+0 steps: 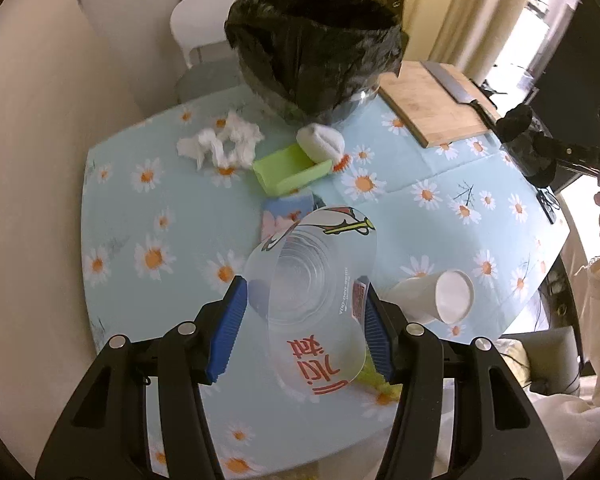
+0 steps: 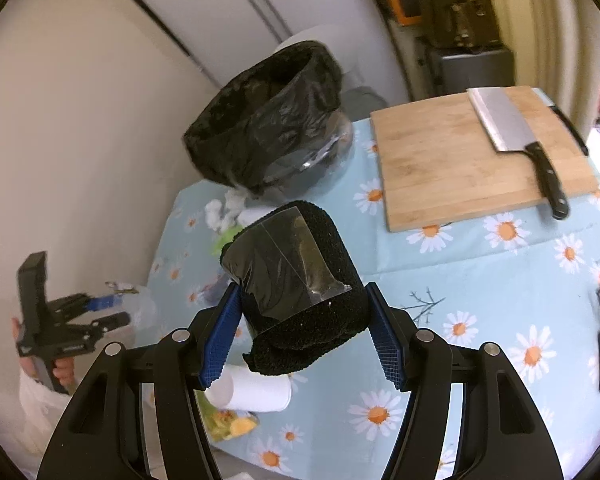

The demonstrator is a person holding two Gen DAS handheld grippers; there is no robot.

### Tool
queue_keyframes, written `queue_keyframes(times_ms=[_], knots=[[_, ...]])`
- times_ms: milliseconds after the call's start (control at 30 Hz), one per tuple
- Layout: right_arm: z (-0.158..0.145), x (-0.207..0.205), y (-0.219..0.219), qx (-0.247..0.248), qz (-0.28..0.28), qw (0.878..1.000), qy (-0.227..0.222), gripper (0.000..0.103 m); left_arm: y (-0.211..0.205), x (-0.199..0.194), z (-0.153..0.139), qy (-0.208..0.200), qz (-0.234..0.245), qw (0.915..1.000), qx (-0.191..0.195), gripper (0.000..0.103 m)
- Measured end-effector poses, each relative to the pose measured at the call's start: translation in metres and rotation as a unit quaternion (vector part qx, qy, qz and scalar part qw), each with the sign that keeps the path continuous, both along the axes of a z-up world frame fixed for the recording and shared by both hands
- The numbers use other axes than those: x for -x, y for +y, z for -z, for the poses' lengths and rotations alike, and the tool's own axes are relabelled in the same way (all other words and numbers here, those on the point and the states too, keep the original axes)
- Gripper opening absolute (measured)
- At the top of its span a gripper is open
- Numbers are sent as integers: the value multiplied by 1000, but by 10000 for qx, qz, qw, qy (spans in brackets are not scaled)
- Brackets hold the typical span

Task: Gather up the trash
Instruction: 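Carry the black item with right tool while left tool carries the cup to the bin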

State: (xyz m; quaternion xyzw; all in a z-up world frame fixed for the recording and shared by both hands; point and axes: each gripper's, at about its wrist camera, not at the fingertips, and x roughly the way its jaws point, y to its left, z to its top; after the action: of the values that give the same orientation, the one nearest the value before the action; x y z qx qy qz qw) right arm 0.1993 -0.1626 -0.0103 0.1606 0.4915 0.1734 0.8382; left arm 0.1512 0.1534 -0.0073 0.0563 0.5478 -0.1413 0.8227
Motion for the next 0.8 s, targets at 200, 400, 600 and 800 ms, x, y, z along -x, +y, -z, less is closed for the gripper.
queue_keyframes(times_ms=[200,400,600,800], knots=[[-10,10,9,82,409,9990,-156,58,12,-16,1,-86,418,9991,88,56],[-16,14,19,-50,652,9976,-228,58,21,-38,5,1,614,9975,343,56],[-33,7,40,74,550,9978,-373,58,19,-59,-9,-179,865,9958,231,56],[-47,-17,55,281,223,9981,-505,58,15,-80,-27,-391,836,9956,149,56]])
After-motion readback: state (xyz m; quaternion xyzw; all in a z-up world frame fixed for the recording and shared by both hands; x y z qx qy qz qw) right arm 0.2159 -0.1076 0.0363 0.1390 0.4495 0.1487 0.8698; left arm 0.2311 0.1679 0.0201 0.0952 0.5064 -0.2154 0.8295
